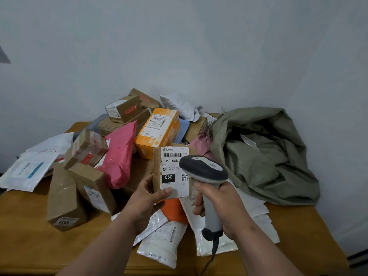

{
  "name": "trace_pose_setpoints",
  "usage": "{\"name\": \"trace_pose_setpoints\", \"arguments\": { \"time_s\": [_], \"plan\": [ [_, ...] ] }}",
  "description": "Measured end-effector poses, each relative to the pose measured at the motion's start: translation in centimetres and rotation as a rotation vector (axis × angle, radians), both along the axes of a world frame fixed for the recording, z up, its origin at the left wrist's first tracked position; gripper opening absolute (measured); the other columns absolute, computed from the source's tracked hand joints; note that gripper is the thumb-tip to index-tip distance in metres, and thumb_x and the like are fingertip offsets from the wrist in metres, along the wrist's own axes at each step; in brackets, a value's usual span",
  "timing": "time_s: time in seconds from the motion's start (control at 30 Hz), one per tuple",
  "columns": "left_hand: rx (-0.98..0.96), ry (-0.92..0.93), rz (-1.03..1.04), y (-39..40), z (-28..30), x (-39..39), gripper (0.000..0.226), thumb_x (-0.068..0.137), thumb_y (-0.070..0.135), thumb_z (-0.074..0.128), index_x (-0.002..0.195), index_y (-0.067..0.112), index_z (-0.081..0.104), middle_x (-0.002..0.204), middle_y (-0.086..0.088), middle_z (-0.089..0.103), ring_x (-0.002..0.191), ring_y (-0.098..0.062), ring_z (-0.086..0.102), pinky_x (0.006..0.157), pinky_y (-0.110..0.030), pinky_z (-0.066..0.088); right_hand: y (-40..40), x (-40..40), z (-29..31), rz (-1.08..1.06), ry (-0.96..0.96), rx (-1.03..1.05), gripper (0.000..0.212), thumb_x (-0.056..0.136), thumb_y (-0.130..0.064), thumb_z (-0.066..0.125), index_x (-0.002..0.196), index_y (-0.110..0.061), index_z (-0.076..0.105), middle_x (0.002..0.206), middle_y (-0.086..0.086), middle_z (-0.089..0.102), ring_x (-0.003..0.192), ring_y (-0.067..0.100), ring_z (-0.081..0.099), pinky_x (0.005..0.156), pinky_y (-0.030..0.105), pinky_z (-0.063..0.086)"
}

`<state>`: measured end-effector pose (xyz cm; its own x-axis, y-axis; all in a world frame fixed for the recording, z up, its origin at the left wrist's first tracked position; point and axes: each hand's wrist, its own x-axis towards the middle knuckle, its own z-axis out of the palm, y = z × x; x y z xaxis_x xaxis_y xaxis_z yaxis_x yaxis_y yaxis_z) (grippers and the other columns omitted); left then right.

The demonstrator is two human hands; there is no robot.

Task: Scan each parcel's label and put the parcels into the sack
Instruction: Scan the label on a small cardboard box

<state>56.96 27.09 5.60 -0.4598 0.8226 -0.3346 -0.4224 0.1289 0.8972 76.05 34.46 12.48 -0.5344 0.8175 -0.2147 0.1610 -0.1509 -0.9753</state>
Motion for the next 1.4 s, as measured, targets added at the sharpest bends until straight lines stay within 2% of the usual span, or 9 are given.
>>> {"name": "trace_pose_setpoints", "arguments": {
  "time_s": [0.2, 0.4, 0.63, 0.73, 0.9, 1.13, 1.23, 1.3, 1.4],
  "plan": [
    [-0.042, 0.043, -0.072, 3.2, 0.7, 1.6, 0.086, 0.059, 0.025, 0.087, 0.136, 0.027, 0.05, 0.112, 0.008, 0.074, 0.089, -0.007, 0.074, 0.068, -0.027, 0.056, 3.5, 1.7, -0.5, -0.163, -0.004, -0.037, 0.012, 0.087, -0.02, 0.072, 0.08, -0.01, 0.073, 0.071, 0.008, 0.075, 0.057, 0.02, 0.07, 0.05, 0.024, 0.05],
    [-0.115, 0.198, -0.273, 9.5, 2.9, 3.2, 0.107, 0.052, 0.054, 0.091, 0.144, 0.03, 0.041, 0.126, 0.004, 0.066, 0.106, -0.02, 0.069, 0.098, -0.046, 0.054, 7.3, 3.3, -1.8, -0.336, -0.013, -0.097, 0.015, 0.089, -0.031, 0.074, 0.097, -0.018, 0.073, 0.077, 0.002, 0.078, 0.075, 0.025, 0.076, 0.062, 0.033, 0.051],
    [-0.171, 0.406, -0.404, 19.5, 3.9, 8.5, 0.064, 0.083, 0.056, 0.072, 0.126, 0.022, 0.039, 0.119, -0.004, 0.062, 0.097, -0.024, 0.067, 0.08, -0.04, 0.058, 13.1, 7.7, -2.9, -0.543, 0.038, -0.087, 0.022, 0.086, -0.034, 0.077, 0.096, -0.016, 0.07, 0.083, 0.006, 0.077, 0.078, 0.025, 0.073, 0.06, 0.034, 0.054],
    [-0.205, 0.491, -0.501, 24.7, 4.5, 11.3, 0.064, 0.085, 0.064, 0.064, 0.127, 0.023, 0.037, 0.121, -0.003, 0.058, 0.099, -0.024, 0.065, 0.073, -0.035, 0.056, 17.7, 10.0, -2.9, -0.574, 0.073, -0.085, 0.016, 0.089, -0.034, 0.074, 0.092, -0.02, 0.067, 0.069, -0.001, 0.075, 0.065, 0.019, 0.073, 0.054, 0.031, 0.057],
    [-0.278, 0.575, -0.537, 34.6, 4.9, 15.4, 0.067, 0.087, 0.068, 0.057, 0.132, 0.021, 0.038, 0.122, -0.003, 0.059, 0.097, -0.022, 0.065, 0.075, -0.035, 0.057, 27.8, 13.4, -2.6, -0.597, 0.129, -0.153, 0.019, 0.089, -0.033, 0.074, 0.105, -0.028, 0.065, 0.078, -0.003, 0.078, 0.066, 0.018, 0.076, 0.057, 0.032, 0.057],
    [-0.51, 0.668, -0.532, 44.4, 3.3, 14.7, 0.051, 0.102, 0.052, 0.041, 0.129, 0.009, 0.052, 0.11, -0.014, 0.064, 0.08, -0.026, 0.068, 0.06, -0.03, 0.05, 40.4, 11.7, -4.8, -0.462, 0.002, -0.216, 0.025, 0.09, -0.032, 0.072, 0.109, -0.015, 0.069, 0.092, 0.008, 0.077, 0.078, 0.024, 0.075, 0.063, 0.033, 0.057],
    [-0.607, 0.789, -0.508, 46.4, 1.8, 12.9, 0.044, 0.106, 0.039, 0.038, 0.13, 0.006, 0.056, 0.122, -0.02, 0.062, 0.102, -0.032, 0.063, 0.081, -0.039, 0.056, 43.4, 9.1, -7.1, -0.398, 0.025, -0.236, 0.036, 0.09, -0.032, 0.074, 0.118, -0.012, 0.065, 0.099, 0.003, 0.072, 0.082, 0.019, 0.074, 0.066, 0.03, 0.059],
    [-0.678, 0.956, -0.568, 47.2, 0.8, 11.9, 0.042, 0.108, 0.029, 0.036, 0.141, 0.006, 0.049, 0.14, -0.018, 0.052, 0.122, -0.033, 0.053, 0.103, -0.038, 0.045, 44.5, 7.1, -8.6, -0.336, 0.004, -0.218, 0.047, 0.088, -0.037, 0.074, 0.127, -0.016, 0.06, 0.102, -0.002, 0.067, 0.085, 0.013, 0.068, 0.068, 0.029, 0.055],
    [-0.715, 1.061, -0.68, 47.4, -0.8, 11.2, 0.05, 0.105, 0.021, 0.04, 0.154, 0.012, 0.03, 0.154, -0.016, 0.039, 0.137, -0.031, 0.042, 0.11, -0.033, 0.034, 45.3, 4.8, -11.1, -0.228, -0.067, -0.272, 0.063, 0.086, -0.041, 0.076, 0.137, -0.01, 0.056, 0.118, 0.004, 0.065, 0.101, 0.02, 0.063, 0.089, 0.038, 0.054]
  ]
}}
